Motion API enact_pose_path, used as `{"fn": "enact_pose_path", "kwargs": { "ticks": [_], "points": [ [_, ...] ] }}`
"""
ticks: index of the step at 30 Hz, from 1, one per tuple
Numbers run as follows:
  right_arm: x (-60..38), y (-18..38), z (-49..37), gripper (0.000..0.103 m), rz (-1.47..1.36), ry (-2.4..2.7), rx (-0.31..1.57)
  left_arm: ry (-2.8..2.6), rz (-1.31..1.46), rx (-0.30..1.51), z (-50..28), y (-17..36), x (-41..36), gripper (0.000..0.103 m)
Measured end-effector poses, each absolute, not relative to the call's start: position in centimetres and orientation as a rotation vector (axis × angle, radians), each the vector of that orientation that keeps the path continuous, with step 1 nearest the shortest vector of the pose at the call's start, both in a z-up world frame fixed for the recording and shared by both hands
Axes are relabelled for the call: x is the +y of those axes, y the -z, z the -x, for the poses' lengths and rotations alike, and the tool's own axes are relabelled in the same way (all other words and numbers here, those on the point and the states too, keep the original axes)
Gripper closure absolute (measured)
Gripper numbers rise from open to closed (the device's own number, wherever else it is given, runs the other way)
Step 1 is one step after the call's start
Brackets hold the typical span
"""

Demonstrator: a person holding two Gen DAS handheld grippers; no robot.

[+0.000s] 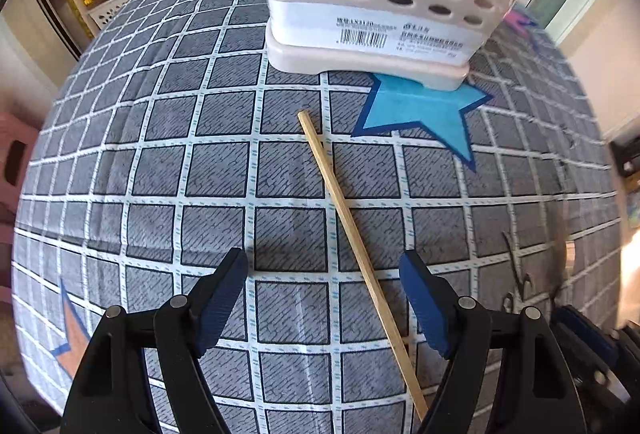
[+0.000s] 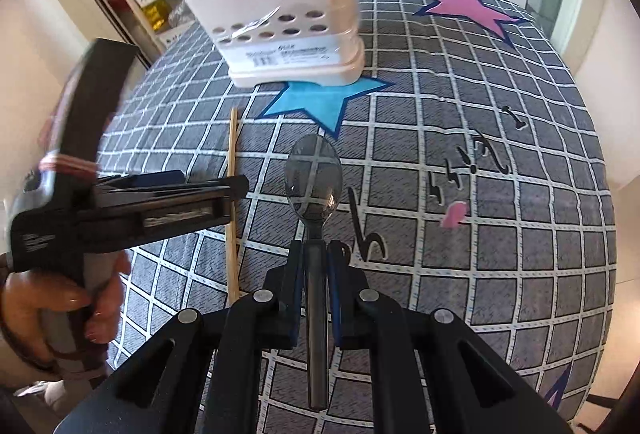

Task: Organize utensils
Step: 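Grasp the black-handled spoon with the right tool while the left tool grasps the chopstick, then lift the chopstick and spoon and carry them over the holder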

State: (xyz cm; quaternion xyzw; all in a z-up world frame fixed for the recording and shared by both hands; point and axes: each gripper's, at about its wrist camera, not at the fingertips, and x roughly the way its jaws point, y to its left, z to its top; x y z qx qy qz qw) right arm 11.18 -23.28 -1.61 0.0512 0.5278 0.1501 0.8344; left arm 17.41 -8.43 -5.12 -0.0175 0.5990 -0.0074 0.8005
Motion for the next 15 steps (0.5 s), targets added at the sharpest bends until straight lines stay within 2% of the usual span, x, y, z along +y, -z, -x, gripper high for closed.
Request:
{"fn": "enact_pose_path", "kwargs": {
  "ticks": [6, 8, 10, 15],
  "points": [
    [-24.2, 1.3, -11.0, 0.091, -0.160, -0.322, 1.079, 0.036, -0.006, 1.349, -18.1, 5.0, -9.6, 0.002],
    [-24.3, 1.2, -11.1, 0.091, -0.175, -0.325, 1.069, 0.075, -0.034, 1.339, -18.2, 4.6, -10.1, 0.017],
    [-24.3, 1.2, -11.1, 0.091, -0.190, -0.327, 1.061, 0.109, -0.051, 1.319, -18.8, 4.2, -11.0, 0.055],
    [-24.2, 1.3, -10.8, 0.091, -0.206, -0.325, 1.049, 0.226, -0.045, 1.248, -17.2, 3.5, -10.4, 0.065]
  ]
}}
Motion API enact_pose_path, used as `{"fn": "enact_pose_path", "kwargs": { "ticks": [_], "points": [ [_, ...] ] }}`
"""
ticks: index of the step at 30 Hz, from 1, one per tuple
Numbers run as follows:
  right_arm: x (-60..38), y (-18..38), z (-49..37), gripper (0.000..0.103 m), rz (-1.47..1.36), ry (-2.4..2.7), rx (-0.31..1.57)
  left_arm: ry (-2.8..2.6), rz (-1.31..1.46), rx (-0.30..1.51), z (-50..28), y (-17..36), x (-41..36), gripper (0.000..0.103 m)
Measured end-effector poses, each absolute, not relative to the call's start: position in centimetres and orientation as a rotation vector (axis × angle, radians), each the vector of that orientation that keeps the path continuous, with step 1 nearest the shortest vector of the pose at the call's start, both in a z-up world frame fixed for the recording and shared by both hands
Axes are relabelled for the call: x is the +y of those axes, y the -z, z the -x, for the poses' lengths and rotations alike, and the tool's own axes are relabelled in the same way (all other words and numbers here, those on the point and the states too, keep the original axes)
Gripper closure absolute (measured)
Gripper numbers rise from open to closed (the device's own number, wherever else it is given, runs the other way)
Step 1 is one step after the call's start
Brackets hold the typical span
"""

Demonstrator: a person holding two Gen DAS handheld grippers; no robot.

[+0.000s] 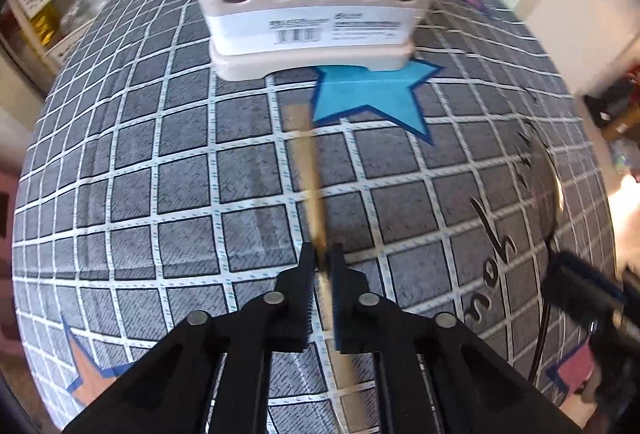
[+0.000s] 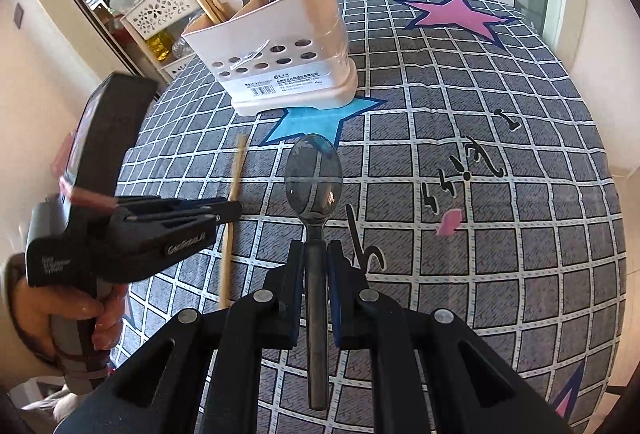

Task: Organize utensils
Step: 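Lift the chopstick and spoon and carry them over the holder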

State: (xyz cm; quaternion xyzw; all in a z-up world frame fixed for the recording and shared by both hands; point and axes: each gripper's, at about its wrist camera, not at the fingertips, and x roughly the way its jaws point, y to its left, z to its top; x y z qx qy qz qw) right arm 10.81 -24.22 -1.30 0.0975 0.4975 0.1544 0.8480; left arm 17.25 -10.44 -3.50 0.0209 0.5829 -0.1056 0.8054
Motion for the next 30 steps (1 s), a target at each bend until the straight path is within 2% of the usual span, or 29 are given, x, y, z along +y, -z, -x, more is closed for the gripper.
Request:
{"fn": "enact_pose_path", "kwargs": {
  "ticks": [6, 12, 30],
  "points": [
    [-24.5, 0.7, -10.2, 0.091, -0.241, -0.327, 1.014, 0.293, -0.018, 1.141, -13.3, 3.1, -8.5, 0.065],
    [-24.4, -0.6, -9.6, 0.091, -0.256, -0.329, 0.960, 0.344, 0.051, 1.003, -10.3, -0.2, -6.2, 0.065],
    [-23.5, -8.8, -13.3, 0.091, -0.274, -0.352, 0.784, 0.436, 0.148, 0.710, -13.2, -10.9, -3.7, 0.065]
  ]
}}
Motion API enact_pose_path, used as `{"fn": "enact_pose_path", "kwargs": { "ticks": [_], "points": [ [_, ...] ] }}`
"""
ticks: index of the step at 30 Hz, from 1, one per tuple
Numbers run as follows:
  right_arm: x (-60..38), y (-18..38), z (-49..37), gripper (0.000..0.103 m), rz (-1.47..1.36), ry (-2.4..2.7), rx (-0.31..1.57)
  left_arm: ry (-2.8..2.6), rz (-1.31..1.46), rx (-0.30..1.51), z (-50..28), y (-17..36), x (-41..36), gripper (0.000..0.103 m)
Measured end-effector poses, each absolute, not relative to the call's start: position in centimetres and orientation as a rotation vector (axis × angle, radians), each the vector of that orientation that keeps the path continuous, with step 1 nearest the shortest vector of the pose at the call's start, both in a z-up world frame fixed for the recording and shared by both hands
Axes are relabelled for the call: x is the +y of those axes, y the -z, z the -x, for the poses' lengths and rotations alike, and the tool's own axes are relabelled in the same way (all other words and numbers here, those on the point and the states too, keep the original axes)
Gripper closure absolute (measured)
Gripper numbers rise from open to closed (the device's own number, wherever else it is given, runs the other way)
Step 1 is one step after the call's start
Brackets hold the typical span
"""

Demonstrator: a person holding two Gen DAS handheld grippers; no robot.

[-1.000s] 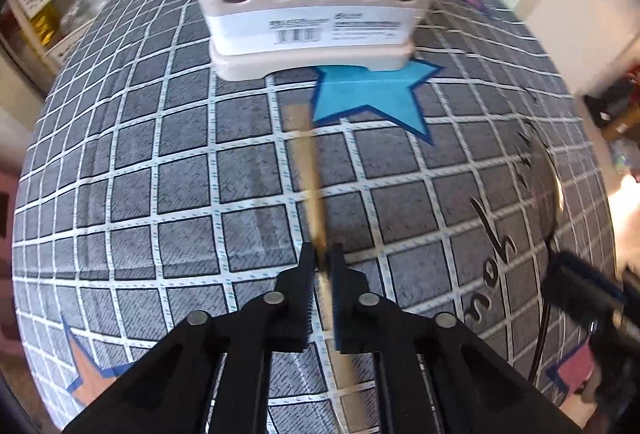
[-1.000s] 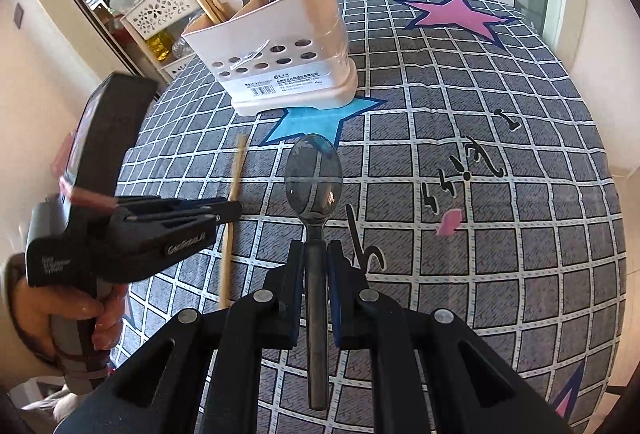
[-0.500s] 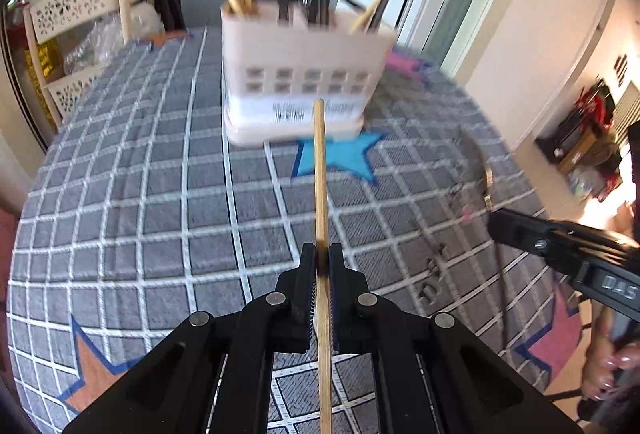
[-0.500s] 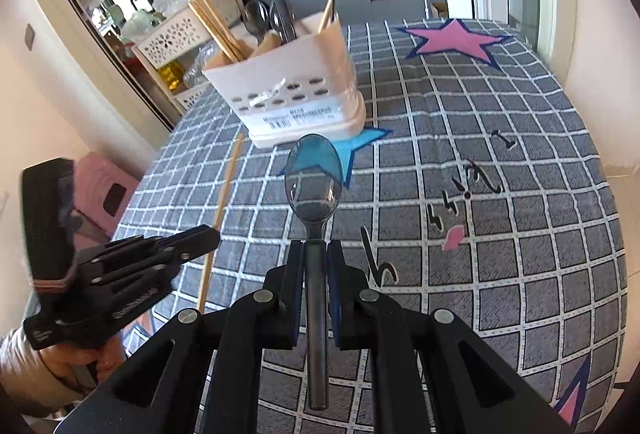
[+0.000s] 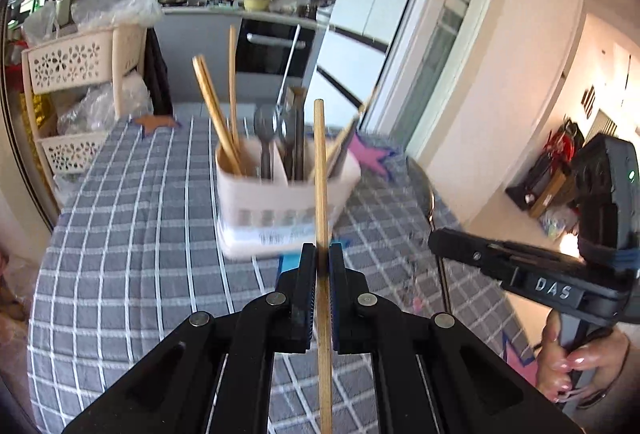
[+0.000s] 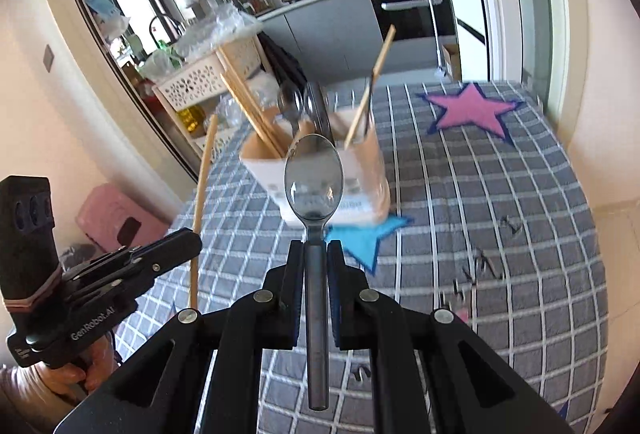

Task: Organize utensils
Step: 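Lift the chopstick and spoon and carry them over the holder, then lower both utensils into the holder and open both tools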

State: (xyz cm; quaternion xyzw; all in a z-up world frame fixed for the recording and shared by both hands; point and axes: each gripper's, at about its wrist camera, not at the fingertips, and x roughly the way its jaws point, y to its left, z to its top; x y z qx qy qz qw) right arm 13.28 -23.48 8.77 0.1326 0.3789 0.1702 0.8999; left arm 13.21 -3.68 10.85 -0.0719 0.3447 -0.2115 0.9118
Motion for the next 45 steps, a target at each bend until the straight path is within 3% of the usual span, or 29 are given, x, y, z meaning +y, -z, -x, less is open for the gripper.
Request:
{"fn": "enact_pose_path", "kwargs": {
  "ticks": [10, 20, 37, 45],
  "points": [
    [-22.7, -12.1, -19.2, 0.091, -0.292, -0.371, 0.684, 0.423, 0.184, 0.600, -20.6, -15.4, -2.7, 0.065],
    [-21.9, -12.6, -26.2, 0.091, -0.278, -0.346, 0.573, 0.362, 0.211, 0.513, -28.1, -16.2, -2.8, 0.065],
    [-19.8, -8.4, -28.9, 0.091, -0.131, -0.300, 0.432, 0.233, 0.125, 0.306, -28.9, -10.9, -4.7, 0.065],
    [-18.9, -5.8, -27.2, 0.091, -0.078, -0.304, 0.413, 0.178, 0.025, 0.312, -26.9, -7.7, -5.3, 0.065]
  ]
}}
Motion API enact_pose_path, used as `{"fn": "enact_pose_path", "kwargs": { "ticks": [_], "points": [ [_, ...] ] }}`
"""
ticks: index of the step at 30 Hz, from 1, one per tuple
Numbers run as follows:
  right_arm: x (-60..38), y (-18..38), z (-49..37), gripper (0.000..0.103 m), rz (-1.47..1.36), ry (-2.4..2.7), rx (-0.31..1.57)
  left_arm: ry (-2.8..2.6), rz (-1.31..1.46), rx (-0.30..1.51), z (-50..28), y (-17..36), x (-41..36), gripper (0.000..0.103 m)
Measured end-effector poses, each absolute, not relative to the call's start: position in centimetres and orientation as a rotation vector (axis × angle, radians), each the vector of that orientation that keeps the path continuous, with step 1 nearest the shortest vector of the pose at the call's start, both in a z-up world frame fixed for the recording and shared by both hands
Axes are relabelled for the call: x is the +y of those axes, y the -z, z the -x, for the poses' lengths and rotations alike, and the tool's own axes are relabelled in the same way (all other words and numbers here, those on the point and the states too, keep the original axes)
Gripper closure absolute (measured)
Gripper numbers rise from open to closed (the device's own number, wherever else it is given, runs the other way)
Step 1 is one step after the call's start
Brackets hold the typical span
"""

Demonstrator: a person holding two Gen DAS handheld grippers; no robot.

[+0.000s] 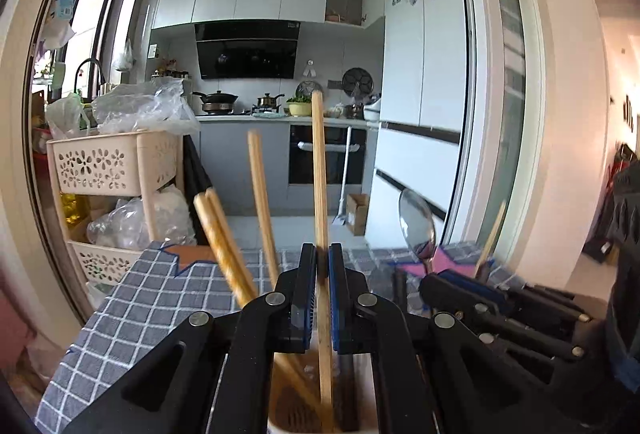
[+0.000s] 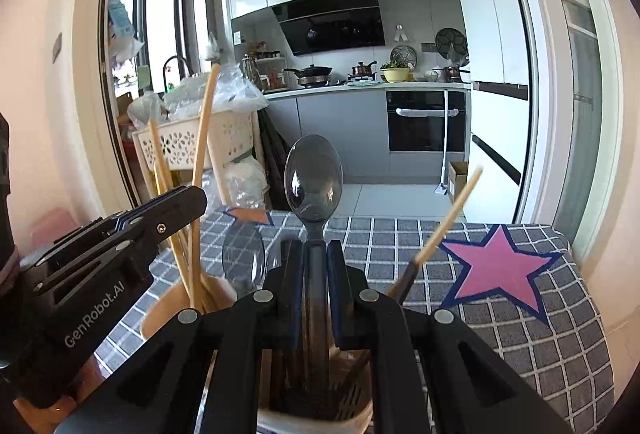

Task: Organize utensils
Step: 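Lower both utensils into the holder and open both tools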

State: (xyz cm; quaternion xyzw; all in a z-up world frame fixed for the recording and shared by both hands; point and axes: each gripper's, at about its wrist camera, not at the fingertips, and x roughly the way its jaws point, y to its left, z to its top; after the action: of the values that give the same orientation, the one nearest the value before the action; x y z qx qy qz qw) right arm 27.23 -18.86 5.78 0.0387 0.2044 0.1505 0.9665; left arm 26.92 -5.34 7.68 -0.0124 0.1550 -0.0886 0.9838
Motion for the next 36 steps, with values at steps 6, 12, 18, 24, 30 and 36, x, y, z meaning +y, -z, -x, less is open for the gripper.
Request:
{"fn": "enact_pose_path", "kwargs": {
  "ticks": [6, 12, 18, 24, 30, 36],
  "points": [
    [-18.4, -4.7, -26.8, 0.091, -0.061, -0.317, 0.446, 0.150, 0.001, 0.351, -26.6, -6.5, -5.2, 0.065],
    [-18.7, -4.2, -26.9, 0.090, -0.078, -0.324, 0.503, 0.141, -0.005, 0.384, -26.2, -6.4, -5.0, 0.064],
    [-19.6, -4.9, -26.7, 0.074, -0.118, -0.329, 0.538, 0.127, 0.001, 0.405, -25.8, -7.0, -4.6, 0.064],
    [-20.0, -6.5, -25.1, 0.059, -0.146, -0.328, 0.520, 0.113, 0.012, 0.424, -25.1, -7.7, -4.2, 0.064],
    [-20.0, -7.5, -23.0, 0.051, -0.145, -0.313, 0.519, 0.092, 0.019, 0.454, -23.9, -8.2, -3.7, 0.064],
    [-20.2, -8.1, -21.1, 0.044, -0.152, -0.294, 0.523, 0.081, 0.045, 0.483, -22.4, -8.4, -2.9, 0.064]
  ]
}}
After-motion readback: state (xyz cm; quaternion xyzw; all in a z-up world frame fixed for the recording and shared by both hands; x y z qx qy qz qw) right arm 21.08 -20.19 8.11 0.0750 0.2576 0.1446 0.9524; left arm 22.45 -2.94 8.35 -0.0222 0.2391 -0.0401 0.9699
